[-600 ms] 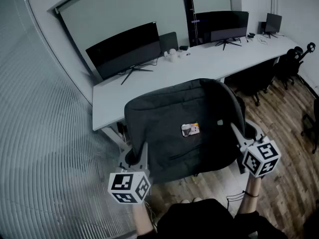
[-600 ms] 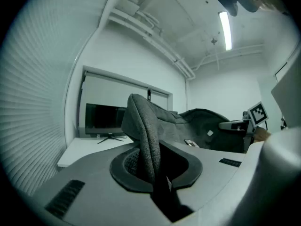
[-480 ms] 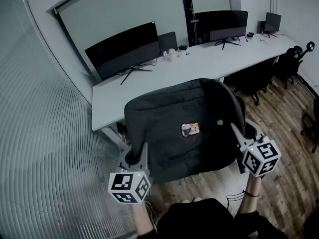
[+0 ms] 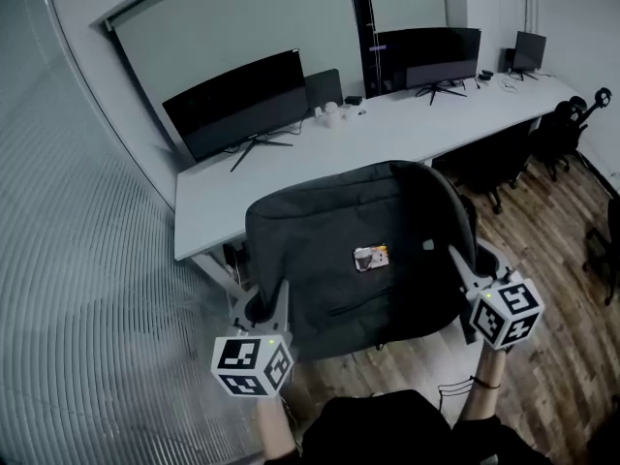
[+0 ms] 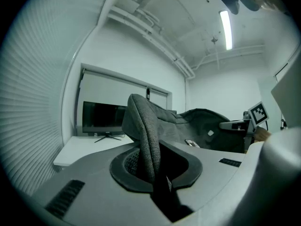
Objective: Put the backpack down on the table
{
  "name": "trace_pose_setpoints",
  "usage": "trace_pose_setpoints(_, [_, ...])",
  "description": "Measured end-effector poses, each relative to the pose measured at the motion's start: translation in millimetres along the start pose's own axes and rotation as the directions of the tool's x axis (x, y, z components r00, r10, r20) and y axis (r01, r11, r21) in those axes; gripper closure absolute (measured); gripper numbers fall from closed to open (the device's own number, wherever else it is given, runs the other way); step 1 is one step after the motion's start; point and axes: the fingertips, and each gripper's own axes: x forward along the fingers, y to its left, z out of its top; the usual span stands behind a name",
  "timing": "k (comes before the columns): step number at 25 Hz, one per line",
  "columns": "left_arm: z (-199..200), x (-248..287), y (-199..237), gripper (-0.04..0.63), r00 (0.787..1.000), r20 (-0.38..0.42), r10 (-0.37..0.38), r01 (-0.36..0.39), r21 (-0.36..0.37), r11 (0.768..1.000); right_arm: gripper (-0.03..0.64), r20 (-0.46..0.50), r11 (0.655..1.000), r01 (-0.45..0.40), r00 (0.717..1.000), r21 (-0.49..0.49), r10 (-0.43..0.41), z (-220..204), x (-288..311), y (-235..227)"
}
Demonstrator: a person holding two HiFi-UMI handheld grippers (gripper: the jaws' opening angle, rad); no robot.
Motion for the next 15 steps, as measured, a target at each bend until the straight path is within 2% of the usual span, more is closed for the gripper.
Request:
trace_pose_setpoints(9, [-12.1,19.3,-13.9,0.541,1.000,-0.031,0.005,-0.005,-0.019,1.000,0.499,-0.036,1.000,-0.003,0.999,0.023,0.004,-13.2,6.0,-24.3])
trace_pose_setpoints(15, [-18.6,39.2,-8.5,0.541,0.999,-0.053,0.007,-0.009,-0.026,1.000,0.499,-0.049,0.999,-0.008,0.999,0.041,0.010,-21.2,24.0,-34.6])
